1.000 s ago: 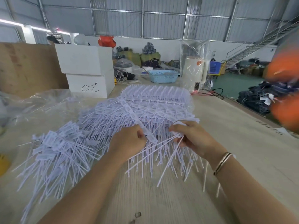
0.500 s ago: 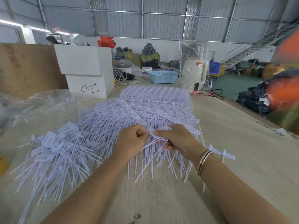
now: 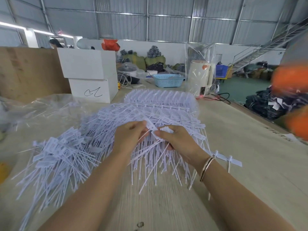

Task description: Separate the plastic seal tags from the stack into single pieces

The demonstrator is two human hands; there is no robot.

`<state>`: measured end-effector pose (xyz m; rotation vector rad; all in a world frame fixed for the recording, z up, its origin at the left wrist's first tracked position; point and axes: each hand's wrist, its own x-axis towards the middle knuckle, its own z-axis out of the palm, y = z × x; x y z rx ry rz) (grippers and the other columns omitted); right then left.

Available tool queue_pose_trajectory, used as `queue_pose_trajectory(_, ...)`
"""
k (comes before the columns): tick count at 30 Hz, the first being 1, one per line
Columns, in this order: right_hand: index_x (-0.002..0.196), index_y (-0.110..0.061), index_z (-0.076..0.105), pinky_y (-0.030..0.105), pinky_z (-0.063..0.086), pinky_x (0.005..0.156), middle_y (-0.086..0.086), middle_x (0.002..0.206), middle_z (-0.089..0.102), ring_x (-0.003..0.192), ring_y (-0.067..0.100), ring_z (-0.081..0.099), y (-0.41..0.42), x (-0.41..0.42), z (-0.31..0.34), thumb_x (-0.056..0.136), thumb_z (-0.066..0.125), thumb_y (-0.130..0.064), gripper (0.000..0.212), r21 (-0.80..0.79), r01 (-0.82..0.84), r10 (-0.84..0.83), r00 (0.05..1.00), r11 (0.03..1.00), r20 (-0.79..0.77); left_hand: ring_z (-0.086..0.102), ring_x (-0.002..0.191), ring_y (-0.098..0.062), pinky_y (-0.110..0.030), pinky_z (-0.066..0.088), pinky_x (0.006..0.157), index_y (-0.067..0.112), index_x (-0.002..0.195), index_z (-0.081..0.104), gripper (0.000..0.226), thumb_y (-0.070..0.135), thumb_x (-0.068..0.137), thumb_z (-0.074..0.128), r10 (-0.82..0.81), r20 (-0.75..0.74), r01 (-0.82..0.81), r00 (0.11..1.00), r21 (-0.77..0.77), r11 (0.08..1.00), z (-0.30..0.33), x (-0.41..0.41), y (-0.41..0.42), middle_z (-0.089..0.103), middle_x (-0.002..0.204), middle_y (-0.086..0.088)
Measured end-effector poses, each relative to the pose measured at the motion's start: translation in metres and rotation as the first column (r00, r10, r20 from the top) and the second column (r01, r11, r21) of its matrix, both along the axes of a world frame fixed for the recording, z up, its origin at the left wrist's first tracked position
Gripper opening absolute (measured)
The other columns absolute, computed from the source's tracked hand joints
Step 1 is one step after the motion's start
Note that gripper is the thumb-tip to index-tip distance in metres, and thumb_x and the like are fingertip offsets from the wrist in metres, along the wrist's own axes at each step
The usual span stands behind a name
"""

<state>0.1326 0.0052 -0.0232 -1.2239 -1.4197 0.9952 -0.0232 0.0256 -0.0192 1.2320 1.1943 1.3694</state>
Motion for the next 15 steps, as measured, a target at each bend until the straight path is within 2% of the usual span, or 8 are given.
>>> queue_pose_trajectory(2, 0.076, -0.008, 0.067, 0.021, 0.037, 0.046, 0.008, 0.061, 0.039, 0.049, 0.013, 0.039, -0.002, 0.001, 0.000, 0.084, 0.070, -0.026, 0.020, 0.027, -0.001, 0.000, 0.999, 1.000, 0.039, 0.072, 0.072, -0.010, -0.026, 0.052, 0.070, 0.017, 0.081, 0.074, 0.016, 0.032, 0.084, 0.070, -0.066, -0.017, 0.065, 0.998, -0.049, 0.997, -0.004, 0.005, -0.003, 0.074, 0.073, 0.000)
queue_pose_trajectory(5, 0.070, -0.010, 0.063, 0.019, 0.037, 0.046, 0.010, 0.065, 0.044, 0.055, 0.016, 0.042, -0.005, 0.002, 0.001, 0.085, 0.068, -0.025, 0.022, 0.034, 0.003, -0.004, 0.999, 0.999, 0.044, 0.071, 0.080, -0.009, -0.026, 0.045, 0.071, 0.017, 0.089, 0.073, 0.024, 0.040, 0.084, 0.069, -0.230, 0.018, 0.229, 0.973, -0.202, 0.952, -0.006, 0.009, -0.003, 0.075, 0.081, -0.001)
queue_pose_trajectory(7, 0.068, -0.011, 0.061, 0.020, 0.036, 0.046, 0.009, 0.064, 0.045, 0.057, 0.019, 0.042, -0.005, 0.002, 0.001, 0.085, 0.068, -0.022, 0.022, 0.013, 0.002, -0.003, 1.000, 1.000, 0.024, 0.067, 0.081, -0.010, -0.025, 0.042, 0.067, 0.019, 0.087, 0.074, 0.024, 0.042, 0.084, 0.068, -0.289, 0.054, 0.293, 0.956, -0.255, 0.922, -0.006, 0.010, -0.001, 0.075, 0.084, -0.001)
queue_pose_trajectory(10, 0.059, -0.013, 0.054, 0.018, 0.031, 0.045, -0.002, 0.051, 0.042, 0.048, 0.013, 0.037, -0.003, -0.002, -0.005, 0.084, 0.069, -0.016, 0.029, 0.032, 0.066, -0.066, 0.998, 0.997, -0.011, 0.057, 0.085, -0.017, -0.023, 0.035, 0.058, 0.020, 0.083, 0.071, 0.022, 0.041, 0.085, 0.066, -0.265, 0.080, 0.277, 0.961, -0.277, 0.920, -0.011, 0.015, 0.004, 0.075, 0.080, 0.000)
queue_pose_trajectory(12, 0.058, -0.013, 0.052, 0.018, 0.030, 0.047, -0.003, 0.051, 0.042, 0.047, 0.009, 0.037, -0.002, -0.007, -0.010, 0.082, 0.069, -0.011, 0.029, 0.096, 0.134, -0.133, 0.991, 0.986, -0.025, 0.053, 0.086, -0.019, -0.023, 0.031, 0.052, 0.018, 0.083, 0.068, 0.023, 0.040, 0.089, 0.062, -0.256, 0.096, 0.273, 0.962, -0.285, 0.919, -0.013, 0.019, 0.006, 0.074, 0.077, 0.000)
queue_pose_trajectory(15, 0.057, -0.015, 0.056, 0.018, 0.034, 0.050, -0.004, 0.052, 0.049, 0.050, 0.008, 0.042, -0.001, -0.011, -0.016, 0.081, 0.069, -0.011, 0.028, 0.191, 0.218, -0.220, 0.975, 0.957, -0.015, 0.051, 0.075, -0.015, -0.023, 0.028, 0.049, 0.018, 0.082, 0.066, 0.025, 0.040, 0.091, 0.058, -0.267, 0.133, 0.295, 0.954, -0.287, 0.911, -0.016, 0.023, 0.008, 0.072, 0.072, 0.002)
